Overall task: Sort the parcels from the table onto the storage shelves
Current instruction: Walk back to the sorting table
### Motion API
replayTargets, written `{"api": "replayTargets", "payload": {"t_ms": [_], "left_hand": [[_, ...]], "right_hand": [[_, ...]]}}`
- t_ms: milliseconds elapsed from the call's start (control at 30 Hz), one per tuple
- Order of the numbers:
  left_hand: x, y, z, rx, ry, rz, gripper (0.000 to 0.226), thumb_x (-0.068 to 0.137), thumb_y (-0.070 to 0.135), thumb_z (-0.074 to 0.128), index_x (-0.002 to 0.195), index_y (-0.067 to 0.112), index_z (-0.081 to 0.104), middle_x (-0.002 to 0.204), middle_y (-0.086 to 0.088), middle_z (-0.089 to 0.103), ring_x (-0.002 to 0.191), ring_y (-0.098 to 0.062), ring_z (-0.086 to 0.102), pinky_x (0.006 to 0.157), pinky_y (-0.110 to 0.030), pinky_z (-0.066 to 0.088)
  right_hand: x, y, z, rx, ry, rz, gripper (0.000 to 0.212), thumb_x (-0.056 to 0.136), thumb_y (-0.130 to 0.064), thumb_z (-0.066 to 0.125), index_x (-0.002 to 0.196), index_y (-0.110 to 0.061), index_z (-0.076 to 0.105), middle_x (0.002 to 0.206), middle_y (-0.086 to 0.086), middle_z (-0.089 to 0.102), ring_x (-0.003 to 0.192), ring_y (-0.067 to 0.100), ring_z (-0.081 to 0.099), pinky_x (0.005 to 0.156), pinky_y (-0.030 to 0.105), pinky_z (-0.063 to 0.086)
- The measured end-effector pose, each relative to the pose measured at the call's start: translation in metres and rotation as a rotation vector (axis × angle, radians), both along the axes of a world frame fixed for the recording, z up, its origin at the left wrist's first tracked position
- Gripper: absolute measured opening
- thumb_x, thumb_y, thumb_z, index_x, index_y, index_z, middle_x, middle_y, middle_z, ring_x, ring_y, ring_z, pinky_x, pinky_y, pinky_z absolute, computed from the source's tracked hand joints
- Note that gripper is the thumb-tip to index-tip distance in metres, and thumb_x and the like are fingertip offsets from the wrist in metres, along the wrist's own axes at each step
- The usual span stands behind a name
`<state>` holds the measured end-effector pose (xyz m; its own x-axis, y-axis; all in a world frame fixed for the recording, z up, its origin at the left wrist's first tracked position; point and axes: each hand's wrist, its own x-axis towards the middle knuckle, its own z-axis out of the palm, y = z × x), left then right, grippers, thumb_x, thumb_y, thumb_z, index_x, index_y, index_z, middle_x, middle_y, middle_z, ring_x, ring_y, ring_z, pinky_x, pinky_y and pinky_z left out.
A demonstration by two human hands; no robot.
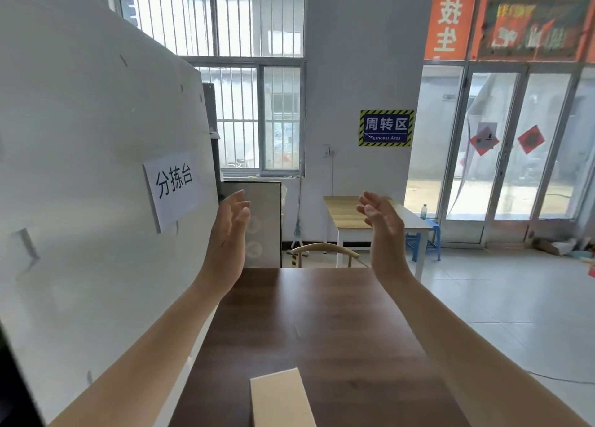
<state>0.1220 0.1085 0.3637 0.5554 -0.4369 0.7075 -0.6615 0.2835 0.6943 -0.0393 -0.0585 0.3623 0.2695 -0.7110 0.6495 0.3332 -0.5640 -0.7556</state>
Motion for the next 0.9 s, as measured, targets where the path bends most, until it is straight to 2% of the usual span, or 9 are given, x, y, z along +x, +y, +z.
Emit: {"api": "replayTargets", "payload": {"t_ms": [200,300,467,533,633,733,833,900], "left_hand": [[0.050,-0.017,-0.005,0.020,-0.009,-0.032,0.045,0.094,0.039,0.032,0.134,0.020,0.041,0.113,0.018,0.053,0.103,0.015,0.051,0.079,0.005,0.035],[0.069,-0.027,-0.012,0.028,0.015,-0.048,0.037,0.099,0.032,0.035,0.133,0.020,0.042,0.109,0.025,0.051,0.102,0.015,0.051,0.083,-0.003,0.037],[0.088,-0.036,-0.040,0.043,0.136,-0.091,0.046,0.089,0.041,0.033,0.129,0.020,0.044,0.106,0.019,0.054,0.103,0.005,0.053,0.086,-0.015,0.040],[0.093,-0.038,-0.064,0.077,0.186,-0.089,0.043,0.089,0.039,0.034,0.127,0.021,0.044,0.105,0.018,0.054,0.103,0.002,0.053,0.092,-0.022,0.041],[0.094,-0.039,-0.110,0.154,0.280,-0.068,0.040,0.089,0.039,0.033,0.124,0.024,0.044,0.107,0.014,0.055,0.107,-0.010,0.054,0.100,-0.030,0.040],[0.089,-0.036,-0.163,0.238,0.384,-0.053,0.048,0.088,0.040,0.032,0.130,0.019,0.044,0.119,0.002,0.055,0.118,-0.017,0.052,0.105,-0.035,0.038],[0.082,-0.029,-0.217,0.339,0.461,-0.026,0.052,0.088,0.041,0.032,0.132,0.017,0.044,0.122,0.000,0.054,0.120,-0.018,0.052,0.105,-0.035,0.039],[0.078,-0.025,-0.251,0.382,0.548,-0.011,0.051,0.087,0.040,0.034,0.131,0.017,0.045,0.122,-0.001,0.054,0.119,-0.018,0.052,0.104,-0.036,0.039]], "right_hand": [[0.039,-0.006,0.000,-0.017,0.011,-0.032,0.065,0.071,-0.053,0.042,0.125,-0.019,0.057,0.124,0.003,0.064,0.116,0.013,0.059,0.090,0.012,0.045],[0.055,-0.007,-0.005,-0.026,0.026,-0.023,0.059,0.073,-0.050,0.044,0.122,-0.021,0.057,0.123,0.002,0.063,0.116,0.013,0.059,0.088,0.007,0.044],[0.074,-0.018,-0.033,0.060,0.092,-0.008,0.043,0.076,-0.044,0.047,0.116,-0.030,0.056,0.125,0.002,0.061,0.120,0.017,0.057,0.099,0.023,0.044],[0.079,-0.024,-0.054,0.116,0.114,-0.008,0.042,0.080,-0.035,0.047,0.119,-0.024,0.057,0.124,0.003,0.062,0.120,0.018,0.057,0.100,0.026,0.044],[0.085,-0.030,-0.101,0.199,0.195,0.003,0.049,0.082,-0.032,0.046,0.127,-0.015,0.057,0.128,0.006,0.061,0.119,0.016,0.057,0.097,0.022,0.043],[0.089,-0.029,-0.159,0.262,0.323,0.024,0.043,0.083,-0.032,0.047,0.123,-0.020,0.058,0.128,0.003,0.061,0.120,0.014,0.057,0.099,0.023,0.044],[0.088,-0.021,-0.215,0.322,0.431,0.053,0.041,0.088,-0.028,0.050,0.126,-0.018,0.058,0.128,0.002,0.061,0.117,0.008,0.056,0.093,0.011,0.043],[0.086,-0.017,-0.249,0.377,0.486,0.064,0.043,0.087,-0.028,0.050,0.127,-0.014,0.058,0.129,0.003,0.061,0.115,0.007,0.057,0.091,0.009,0.043]]}}
